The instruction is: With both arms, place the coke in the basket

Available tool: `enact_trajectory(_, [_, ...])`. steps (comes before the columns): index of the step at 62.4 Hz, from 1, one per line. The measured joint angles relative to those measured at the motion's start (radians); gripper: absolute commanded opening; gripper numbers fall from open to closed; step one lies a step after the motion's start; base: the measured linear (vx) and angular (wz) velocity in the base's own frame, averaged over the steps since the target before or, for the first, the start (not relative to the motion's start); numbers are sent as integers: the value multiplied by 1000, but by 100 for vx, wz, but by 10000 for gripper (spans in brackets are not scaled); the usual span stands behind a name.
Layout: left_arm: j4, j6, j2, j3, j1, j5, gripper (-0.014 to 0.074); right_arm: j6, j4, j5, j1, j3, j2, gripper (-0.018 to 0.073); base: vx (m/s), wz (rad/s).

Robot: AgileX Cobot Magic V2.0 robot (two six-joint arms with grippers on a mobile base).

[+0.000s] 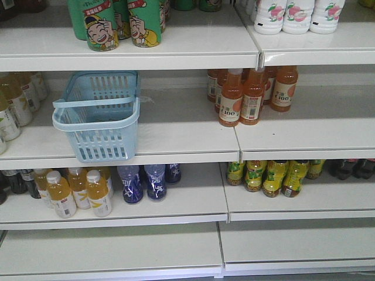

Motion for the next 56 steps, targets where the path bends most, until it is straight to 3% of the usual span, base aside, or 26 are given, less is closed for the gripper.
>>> enact_trajectory(56, [0, 0, 0, 0, 0, 0, -6, 0, 0, 0, 0, 0, 0, -10, 0, 0])
